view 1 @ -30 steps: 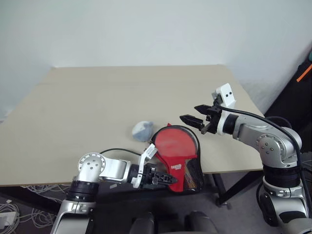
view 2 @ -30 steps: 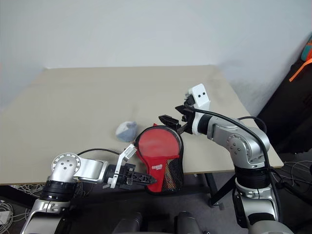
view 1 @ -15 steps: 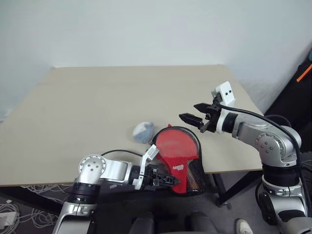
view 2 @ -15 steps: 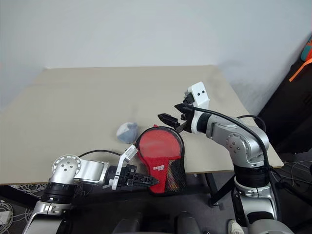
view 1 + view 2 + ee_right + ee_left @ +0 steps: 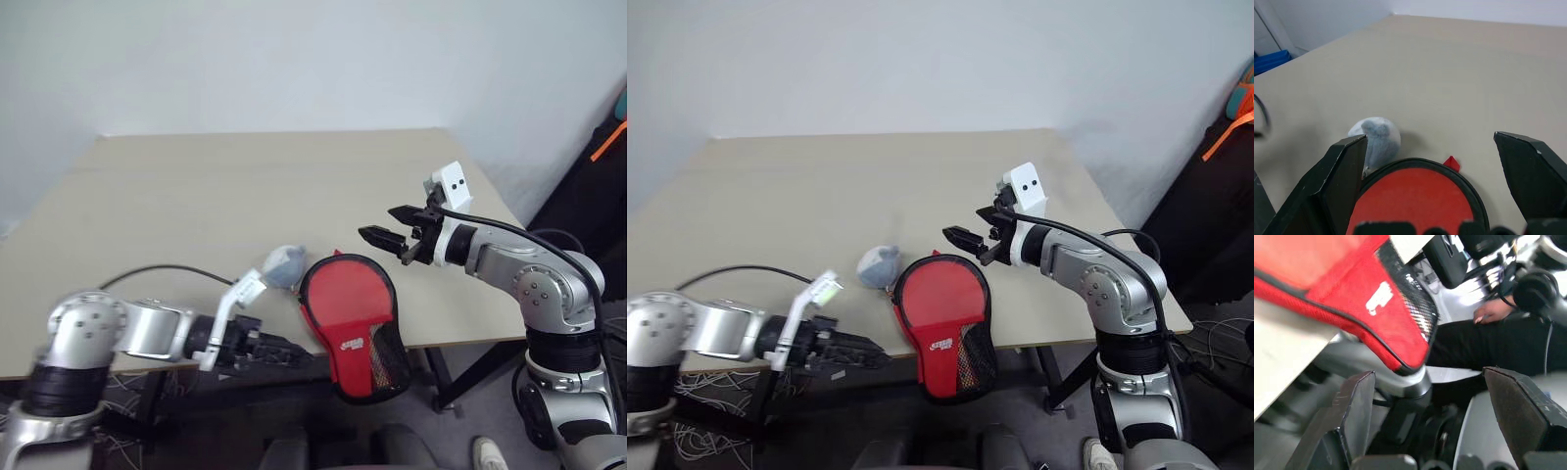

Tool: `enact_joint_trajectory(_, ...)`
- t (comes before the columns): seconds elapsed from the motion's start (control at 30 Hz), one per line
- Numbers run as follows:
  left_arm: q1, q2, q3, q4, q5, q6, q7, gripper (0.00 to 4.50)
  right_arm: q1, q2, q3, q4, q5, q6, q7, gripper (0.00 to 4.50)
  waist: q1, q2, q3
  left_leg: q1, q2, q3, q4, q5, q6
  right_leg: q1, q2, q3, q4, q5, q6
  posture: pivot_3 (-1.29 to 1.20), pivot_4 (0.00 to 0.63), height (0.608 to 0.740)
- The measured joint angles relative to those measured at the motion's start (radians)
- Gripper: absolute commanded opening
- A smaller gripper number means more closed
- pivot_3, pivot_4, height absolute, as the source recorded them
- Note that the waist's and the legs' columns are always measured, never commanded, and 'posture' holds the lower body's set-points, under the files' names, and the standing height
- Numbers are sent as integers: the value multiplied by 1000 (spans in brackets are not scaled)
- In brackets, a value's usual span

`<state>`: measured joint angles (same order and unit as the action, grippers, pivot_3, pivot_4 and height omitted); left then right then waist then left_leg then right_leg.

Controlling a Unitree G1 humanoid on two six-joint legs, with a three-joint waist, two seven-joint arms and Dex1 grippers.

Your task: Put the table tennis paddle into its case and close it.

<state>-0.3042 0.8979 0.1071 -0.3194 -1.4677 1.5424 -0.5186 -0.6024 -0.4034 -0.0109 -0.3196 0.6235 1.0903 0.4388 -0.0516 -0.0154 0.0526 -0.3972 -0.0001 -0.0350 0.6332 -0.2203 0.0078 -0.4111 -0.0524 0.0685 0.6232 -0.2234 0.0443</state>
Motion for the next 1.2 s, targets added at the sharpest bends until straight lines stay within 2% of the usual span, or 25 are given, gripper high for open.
enact_joint_trajectory(0.1,-31,65,-4,24,163,-165,-177,3749,6,28,5,7,-5,-6,-6,4500,2,0,1,0,0,-1,0,1,-2,-1,0,-2,0,0,-1,0,0,739)
enact_joint_trajectory(0.2,-187,55,4,222,365,-400,-244,3792,6,63,29,34,-18,-21,-15,3875,1,1,2,2,0,-1,0,2,-2,0,0,-3,0,2,-3,0,0,739)
enact_joint_trajectory(0.33,-289,-36,28,394,559,-637,-245,3792,-7,118,46,96,-54,-47,-47,2495,0,1,2,0,0,0,-2,5,2,1,0,-1,0,2,-2,0,0,739)
enact_joint_trajectory(0.53,-254,-175,-8,505,706,-770,-276,3792,-10,181,103,182,-127,-110,-77,264,1,1,2,-8,1,-1,-3,5,2,-8,2,-1,2,4,0,0,0,739)
enact_joint_trajectory(0.57,-254,-195,-8,530,723,-786,-277,3792,-10,188,123,193,-143,-123,-76,60,0,1,2,-11,1,-1,-2,5,2,-10,2,-1,3,5,-1,0,0,739)
enact_joint_trajectory(0.8,-219,-328,-4,690,806,-873,-263,3792,27,218,242,266,-238,-200,-60,60,0,1,2,-14,1,-1,7,6,4,-10,2,-1,6,5,3,0,0,739)
enact_joint_trajectory(1.2,-230,-425,48,926,884,-970,-271,3792,71,234,314,336,-319,-263,-5,60,1,-1,1,-14,1,-2,10,6,5,-8,2,-2,8,7,4,0,0,739)
